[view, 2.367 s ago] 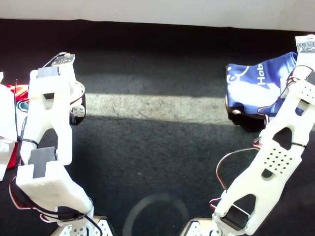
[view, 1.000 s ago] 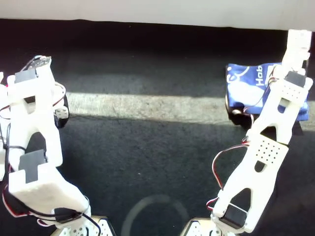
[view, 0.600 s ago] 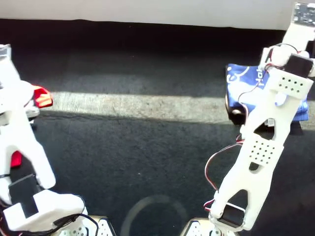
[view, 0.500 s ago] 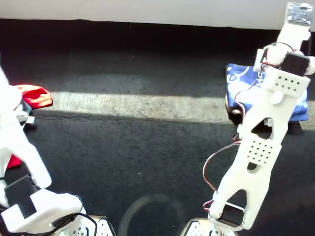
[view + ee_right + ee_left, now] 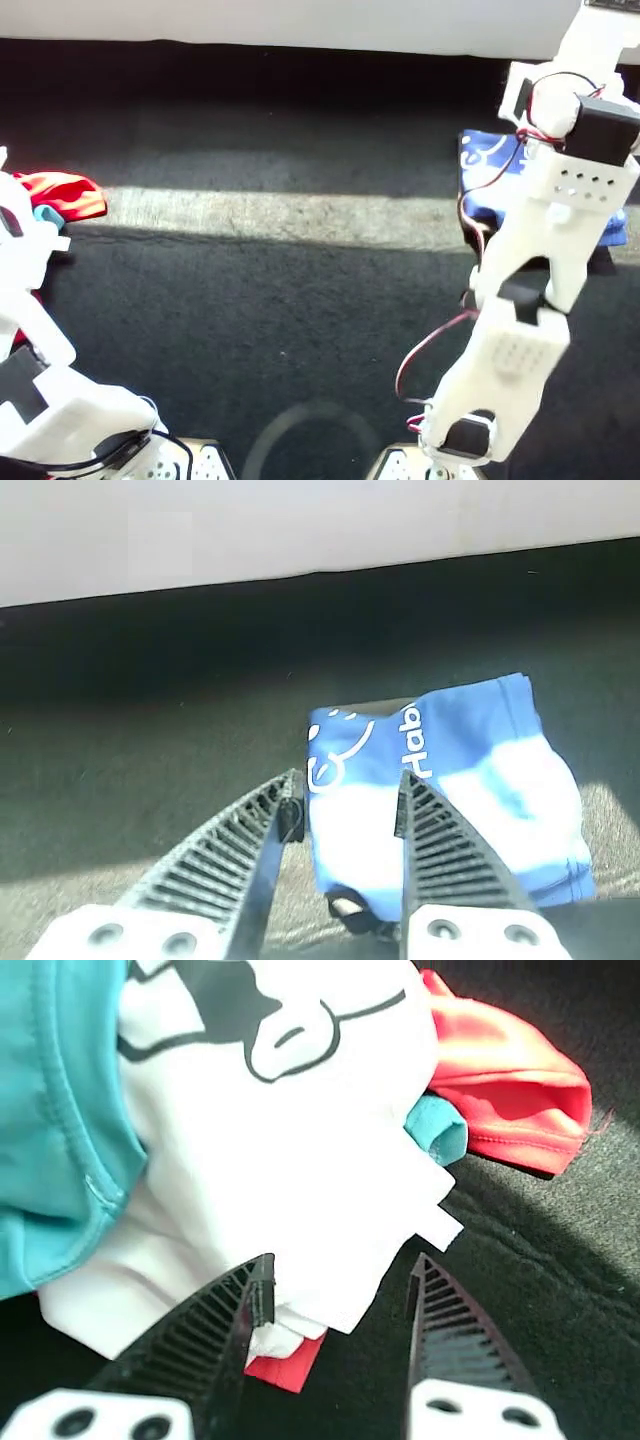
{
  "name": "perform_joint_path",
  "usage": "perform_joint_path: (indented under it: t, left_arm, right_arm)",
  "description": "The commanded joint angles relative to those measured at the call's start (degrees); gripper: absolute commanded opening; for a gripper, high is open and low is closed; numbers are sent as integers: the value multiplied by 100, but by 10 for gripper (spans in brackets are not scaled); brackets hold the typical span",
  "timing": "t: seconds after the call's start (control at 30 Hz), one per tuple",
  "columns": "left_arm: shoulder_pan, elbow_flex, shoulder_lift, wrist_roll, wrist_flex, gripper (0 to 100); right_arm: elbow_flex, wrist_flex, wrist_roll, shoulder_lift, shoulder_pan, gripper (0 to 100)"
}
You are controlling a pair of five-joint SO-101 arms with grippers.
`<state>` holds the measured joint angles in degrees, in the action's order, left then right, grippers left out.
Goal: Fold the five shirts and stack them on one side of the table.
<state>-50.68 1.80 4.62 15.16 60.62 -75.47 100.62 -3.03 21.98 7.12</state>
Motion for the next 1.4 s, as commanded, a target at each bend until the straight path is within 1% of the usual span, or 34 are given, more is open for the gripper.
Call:
perform_joint_path:
  t: [0.0, 0.17, 0.27, 0.43, 0.5, 0.53, 0.63, 0.7, 0.73, 0.93, 1.0, 1.1, 1.23, 1.37]
  left_arm:
    - [-22, 40, -22, 466, -360, 223]
    - [-22, 690, -22, 1204, -1160, 223]
    - [4, 1121, -22, 1591, -1486, 223]
    - [4, 1464, -22, 1705, -1609, 223]
    - [4, 1481, -22, 1705, -1609, 212]
    - [13, 1481, -22, 1705, -1600, 181]
    - [48, 1446, -22, 1688, -1600, 0]
    - [92, 1455, -22, 1688, -1600, 27]
    - [110, 1446, -31, 1688, -1600, 8]
    - [391, 1437, -207, 1662, -1565, 9]
    - [576, 1481, -409, 1653, -1354, 9]
    - [1068, 1464, -813, 1644, -712, 9]
    - [1771, 1437, -1552, 1178, -185, 9]
    - [2510, 1437, -2448, 958, 220, 9]
  right_arm:
    - [1859, 57, 26, -1684, -189, 155]
    - [4224, 40, 18, -3749, -330, 155]
    - [5182, 31, 9, -4734, -330, 155]
    - [6580, 22, 9, -5903, -321, 155]
    - [7143, -48, 9, -6158, -321, 155]
    - [7433, -127, 9, -6246, -321, 155]
    - [8295, -435, 9, -6475, -295, 155]
    - [8796, -655, 9, -6580, -295, 155]
    - [9033, -787, 9, -6624, -295, 155]
    - [10220, -1473, 9, -6809, -286, 155]
    - [10527, -1675, 9, -6809, -286, 155]
    - [10949, -1956, 9, -6809, -286, 155]
    - [11433, -2308, 9, -6809, -286, 155]
    - [11855, -2545, 9, -6809, -286, 155]
